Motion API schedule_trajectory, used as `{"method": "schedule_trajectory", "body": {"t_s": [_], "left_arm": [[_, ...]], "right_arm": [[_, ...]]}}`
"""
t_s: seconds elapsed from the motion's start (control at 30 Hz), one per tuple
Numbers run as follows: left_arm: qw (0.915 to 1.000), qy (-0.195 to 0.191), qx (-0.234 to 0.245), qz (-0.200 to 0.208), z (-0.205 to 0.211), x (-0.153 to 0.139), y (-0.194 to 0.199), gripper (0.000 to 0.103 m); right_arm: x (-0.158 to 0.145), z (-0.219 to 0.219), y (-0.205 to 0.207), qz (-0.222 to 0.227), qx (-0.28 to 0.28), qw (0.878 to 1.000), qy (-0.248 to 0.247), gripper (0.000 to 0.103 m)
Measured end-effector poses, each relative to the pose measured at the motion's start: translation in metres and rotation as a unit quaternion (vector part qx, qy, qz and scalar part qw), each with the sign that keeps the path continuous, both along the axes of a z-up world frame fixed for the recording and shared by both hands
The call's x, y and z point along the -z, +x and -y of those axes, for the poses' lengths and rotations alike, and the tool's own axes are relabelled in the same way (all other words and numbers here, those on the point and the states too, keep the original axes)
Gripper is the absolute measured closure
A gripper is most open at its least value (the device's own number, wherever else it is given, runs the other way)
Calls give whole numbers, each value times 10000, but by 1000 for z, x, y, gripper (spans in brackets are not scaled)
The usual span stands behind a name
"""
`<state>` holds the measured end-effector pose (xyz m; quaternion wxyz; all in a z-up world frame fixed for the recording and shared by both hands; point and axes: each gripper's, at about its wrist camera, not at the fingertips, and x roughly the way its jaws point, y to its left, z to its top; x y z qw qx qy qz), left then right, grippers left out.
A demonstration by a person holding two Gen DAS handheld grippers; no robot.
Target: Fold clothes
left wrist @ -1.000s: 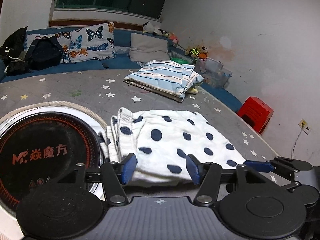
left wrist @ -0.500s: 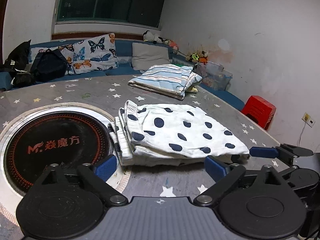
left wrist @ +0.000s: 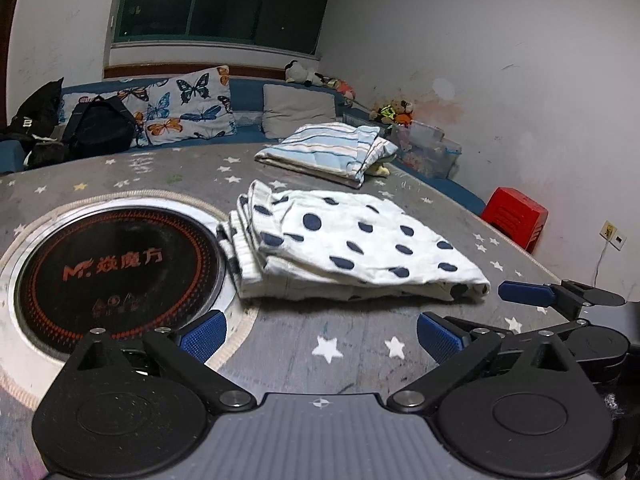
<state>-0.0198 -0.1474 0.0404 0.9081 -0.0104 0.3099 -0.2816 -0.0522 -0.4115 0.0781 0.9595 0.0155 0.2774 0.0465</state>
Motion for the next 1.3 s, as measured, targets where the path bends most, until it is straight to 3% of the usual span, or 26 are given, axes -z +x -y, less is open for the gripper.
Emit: {"method": "schedule_trajectory", "body": {"t_s": [0.53, 1.3], "left_arm": [[9996, 182, -219, 10, -9, 7, -23, 0], [9981, 585, -168, 75, -2, 19, -40, 0]], "right_arm": [[11, -16, -13, -191, 87, 9998, 37, 0], [21, -16, -23, -312, 419, 9985, 187, 0]]}}
